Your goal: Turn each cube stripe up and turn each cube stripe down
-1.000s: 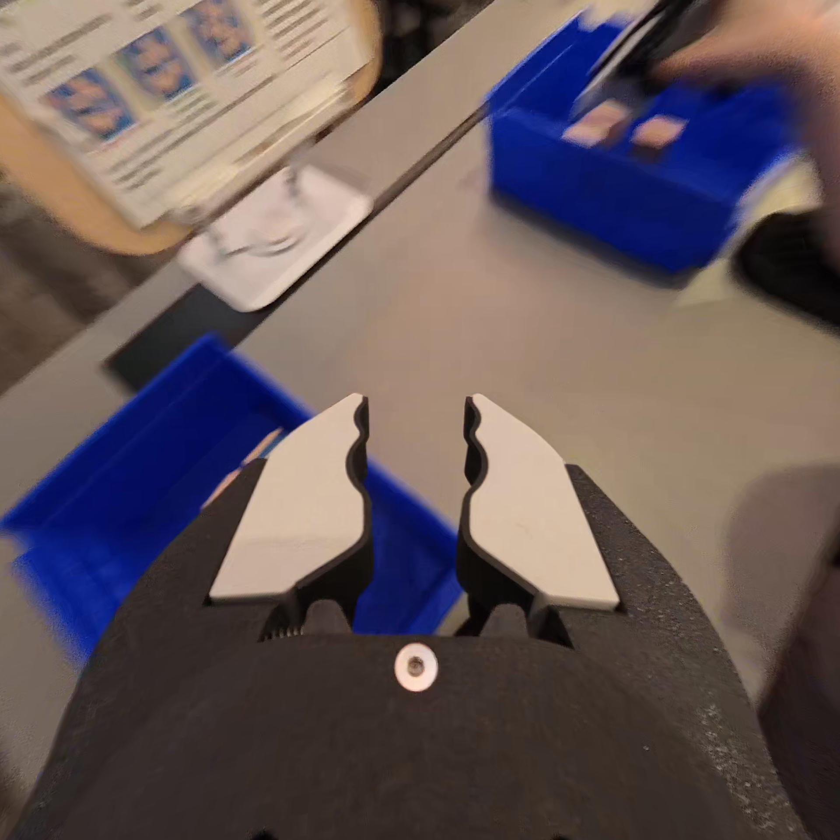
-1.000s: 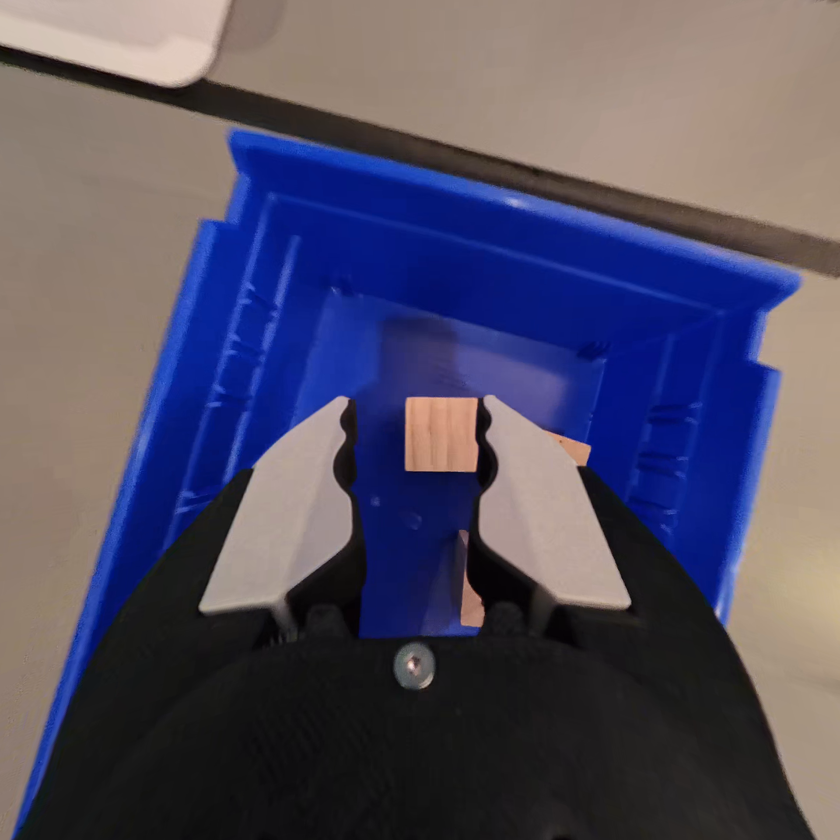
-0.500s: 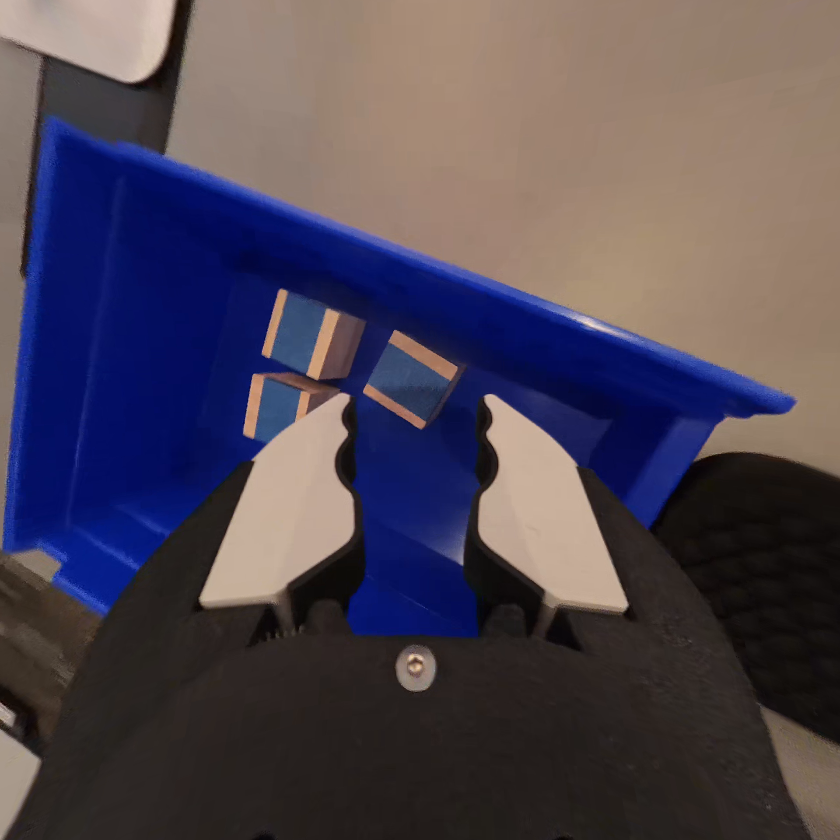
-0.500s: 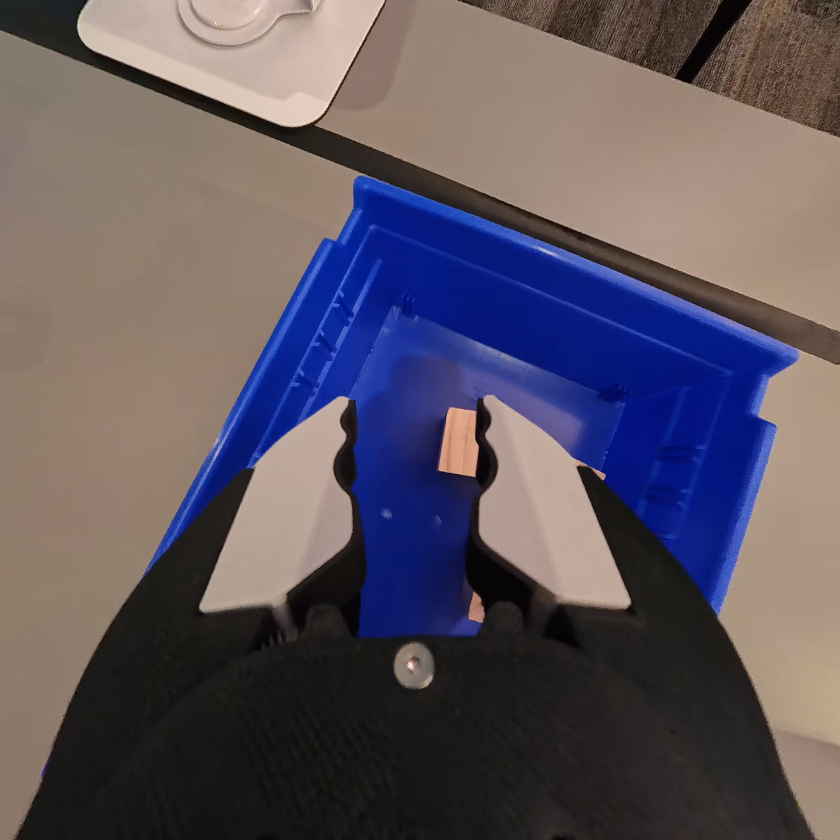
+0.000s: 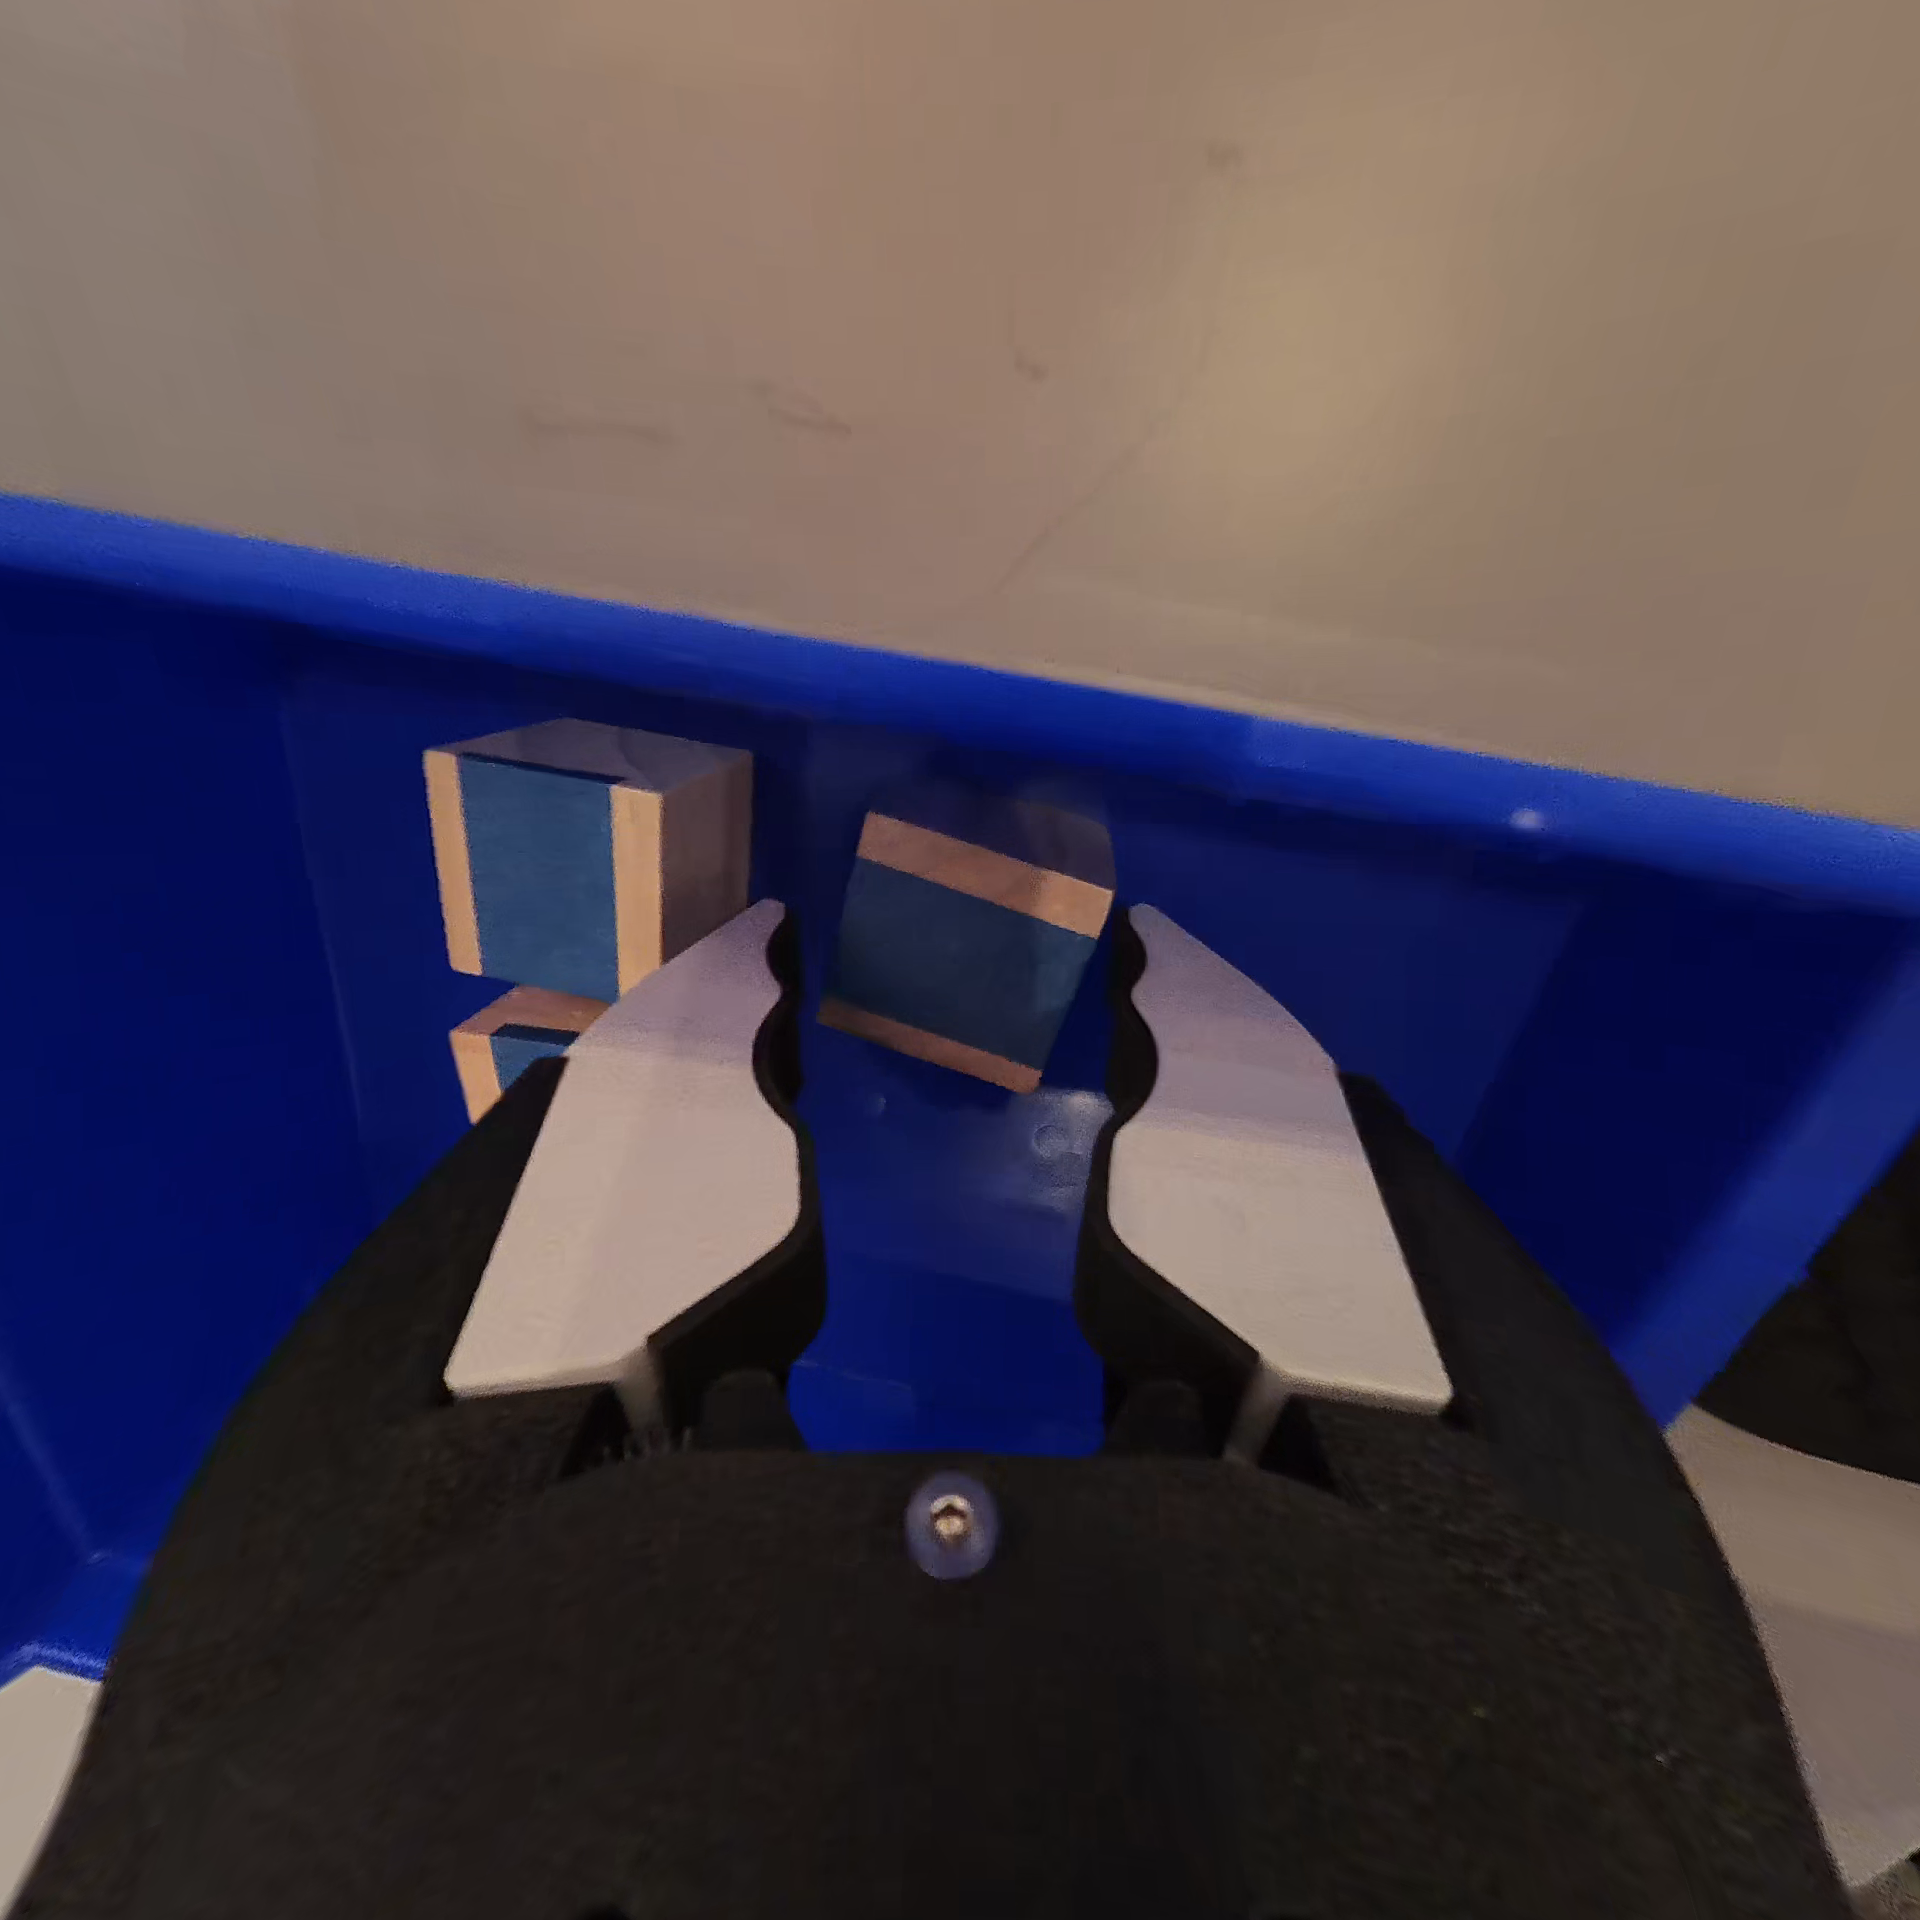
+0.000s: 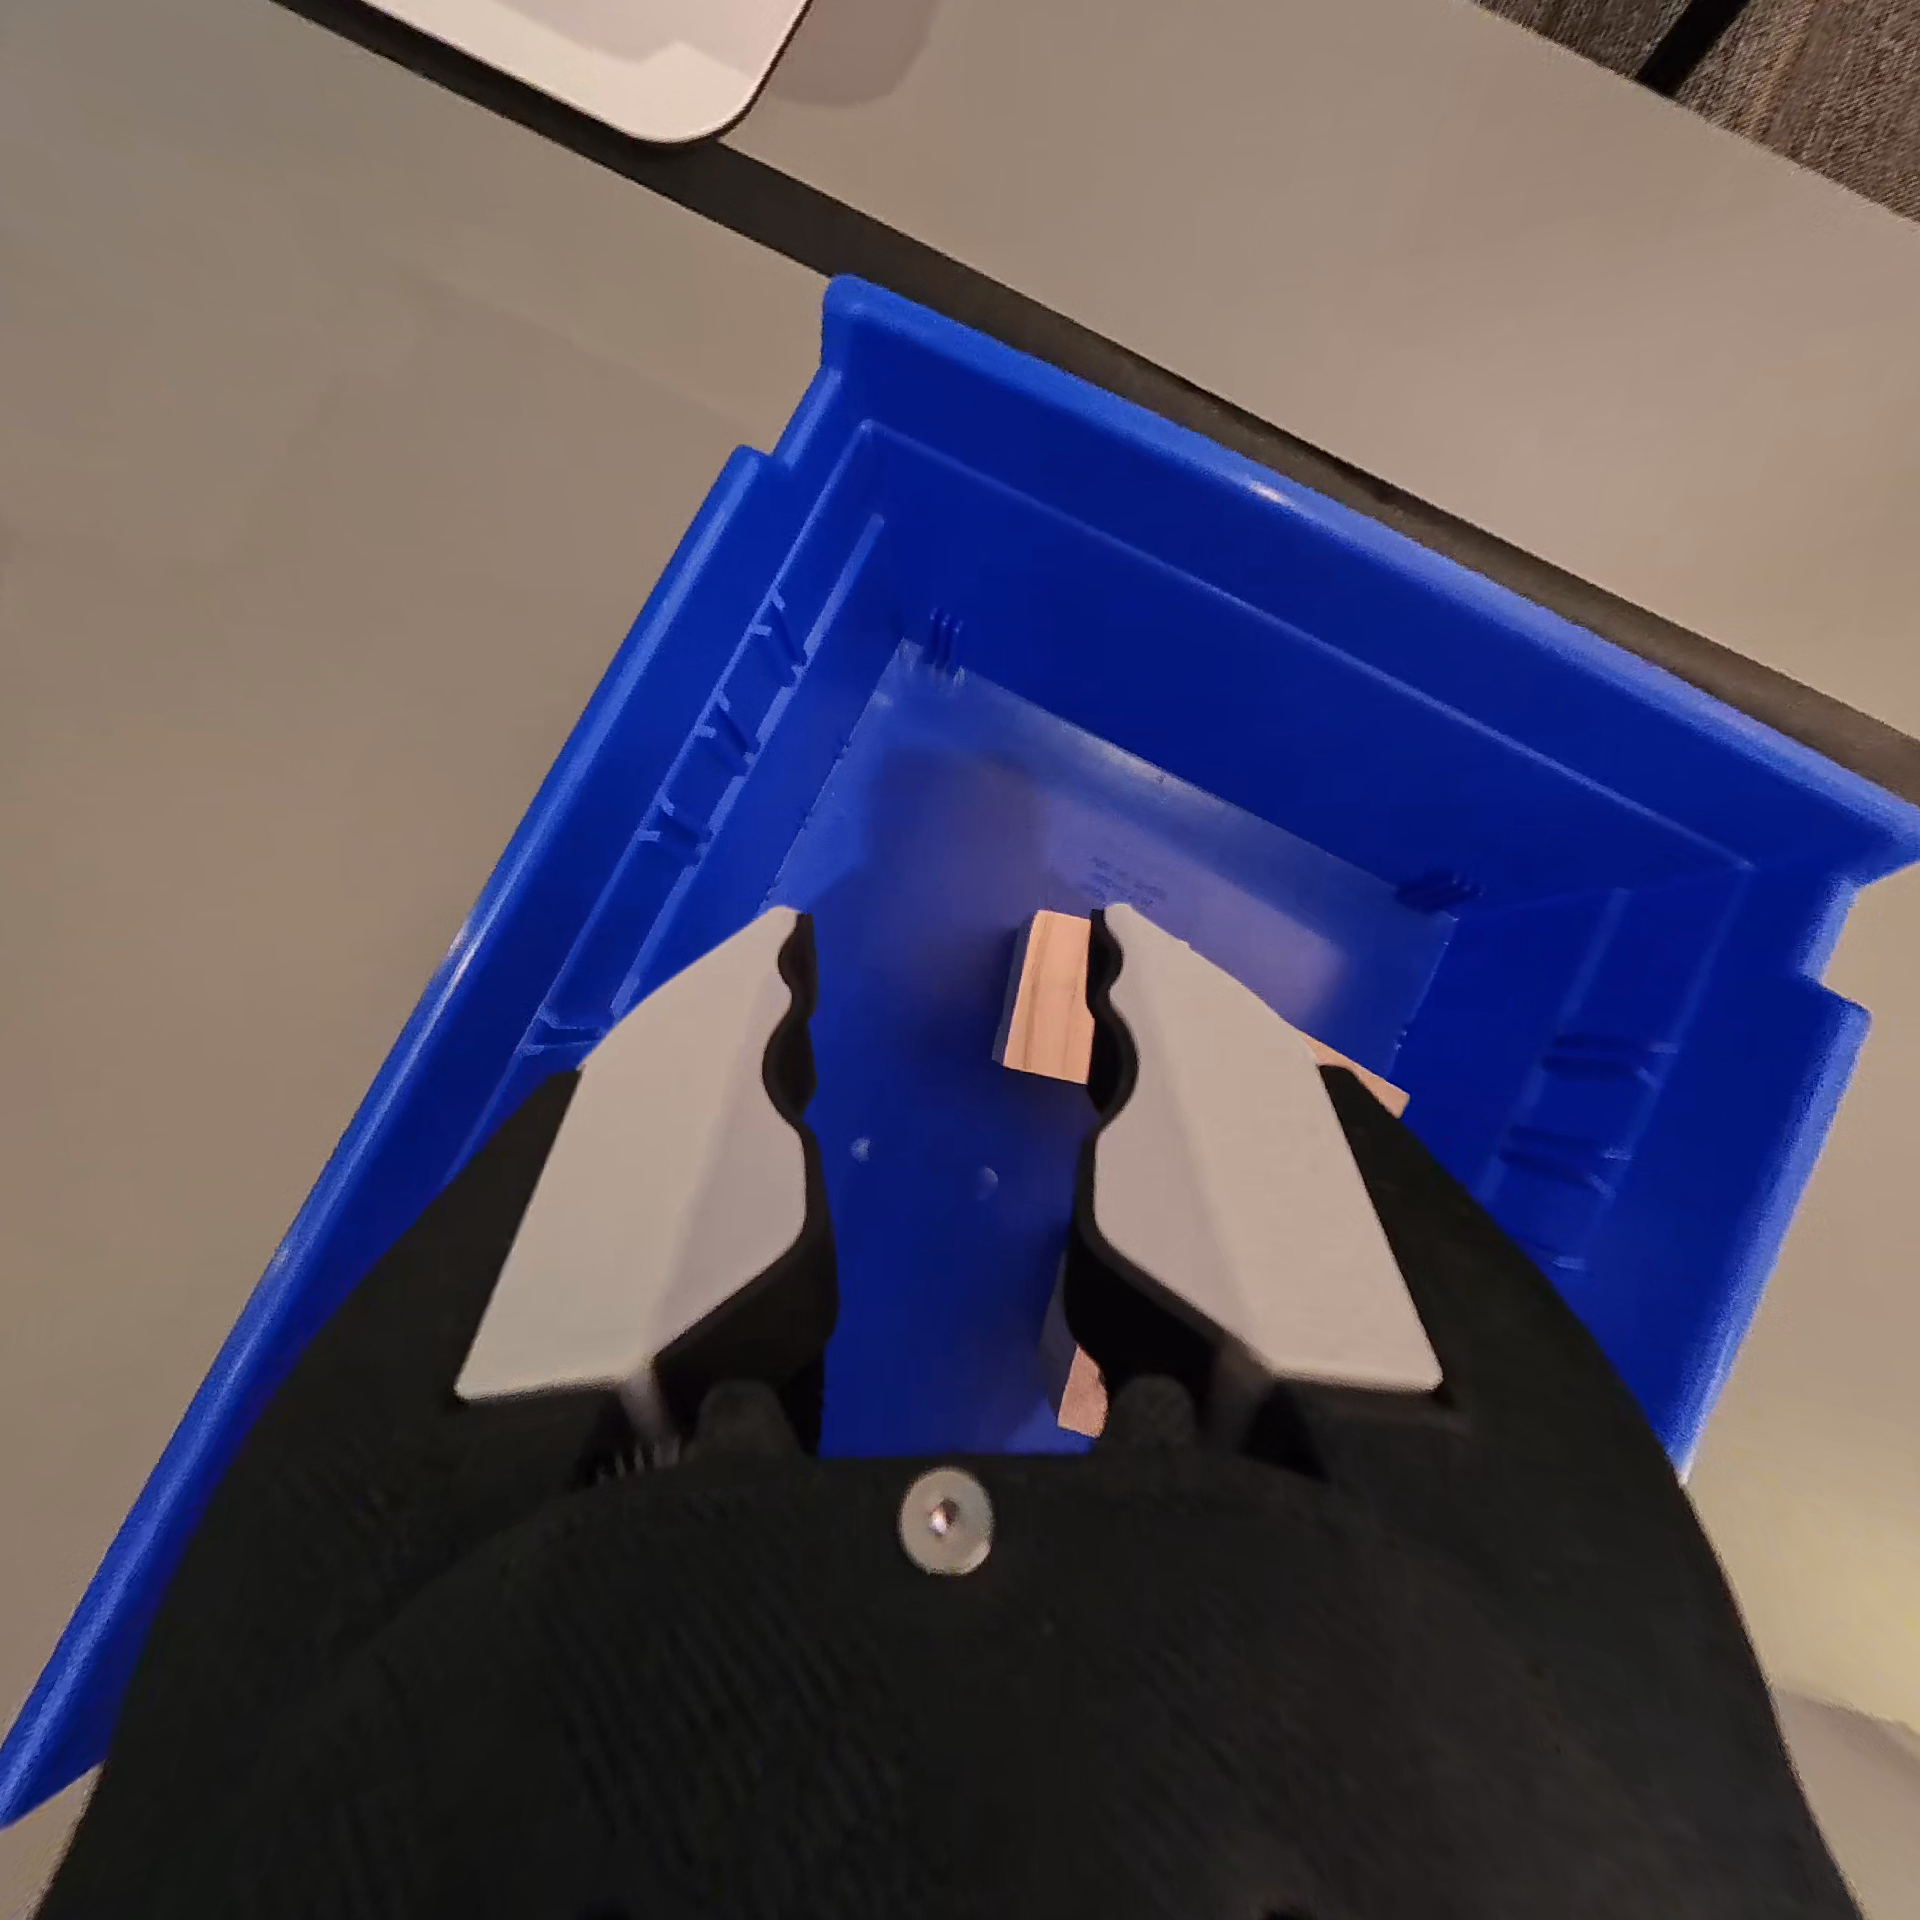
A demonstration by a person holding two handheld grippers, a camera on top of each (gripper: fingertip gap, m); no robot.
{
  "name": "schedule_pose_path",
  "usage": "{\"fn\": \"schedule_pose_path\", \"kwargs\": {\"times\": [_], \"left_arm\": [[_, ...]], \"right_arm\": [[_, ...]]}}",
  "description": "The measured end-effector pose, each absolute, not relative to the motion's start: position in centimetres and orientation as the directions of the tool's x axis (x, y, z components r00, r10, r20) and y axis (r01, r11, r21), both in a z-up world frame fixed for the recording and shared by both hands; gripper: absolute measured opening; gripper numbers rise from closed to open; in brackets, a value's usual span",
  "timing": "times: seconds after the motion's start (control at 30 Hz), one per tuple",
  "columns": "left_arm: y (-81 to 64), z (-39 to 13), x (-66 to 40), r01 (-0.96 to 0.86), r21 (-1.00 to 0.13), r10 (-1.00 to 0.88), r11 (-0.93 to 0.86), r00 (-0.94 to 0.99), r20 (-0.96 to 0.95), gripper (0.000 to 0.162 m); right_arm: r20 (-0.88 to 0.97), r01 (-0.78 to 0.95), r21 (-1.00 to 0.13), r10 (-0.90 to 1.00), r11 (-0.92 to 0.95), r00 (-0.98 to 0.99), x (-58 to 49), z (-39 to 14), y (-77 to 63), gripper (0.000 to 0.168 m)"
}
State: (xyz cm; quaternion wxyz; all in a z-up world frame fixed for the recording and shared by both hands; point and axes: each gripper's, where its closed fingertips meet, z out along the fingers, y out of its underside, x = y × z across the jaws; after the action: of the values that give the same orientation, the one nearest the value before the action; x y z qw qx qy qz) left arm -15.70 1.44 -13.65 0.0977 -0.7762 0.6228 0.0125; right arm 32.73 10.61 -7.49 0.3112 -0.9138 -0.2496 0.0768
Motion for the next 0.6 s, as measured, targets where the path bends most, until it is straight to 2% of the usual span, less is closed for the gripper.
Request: {"fn": "schedule_pose_path", "kwargs": {"times": [0.13,0.37,0.5,0.6], "left_arm": [[1.3,-15.0,-16.4,-0.98,-0.062,-0.973,-0.189,0.195,-0.125,0.05],[1.1,-15.0,-16.5,-0.979,-0.051,-0.973,-0.197,0.202,-0.112,0.049],[0.9,-13.9,-16.8,-0.967,-0.084,-0.96,-0.239,0.248,-0.127,0.049],[1.1,-11.1,-17.2,-0.943,-0.182,-0.929,-0.278,0.313,-0.198,0.048]], "right_arm": [[0.03,0.436,-0.585,0.519,-0.684,0.854,32.6,-8.1,10.6,0.053],[0.033,0.448,-0.58,0.53,-0.68,0.847,32.5,-8.3,10.6,0.053],[0.041,0.46,-0.578,0.539,-0.674,0.841,32.5,-8.2,10.5,0.053],[0.061,0.465,-0.588,0.536,-0.662,0.842,32.7,-7.5,10.4,0.052]]}}
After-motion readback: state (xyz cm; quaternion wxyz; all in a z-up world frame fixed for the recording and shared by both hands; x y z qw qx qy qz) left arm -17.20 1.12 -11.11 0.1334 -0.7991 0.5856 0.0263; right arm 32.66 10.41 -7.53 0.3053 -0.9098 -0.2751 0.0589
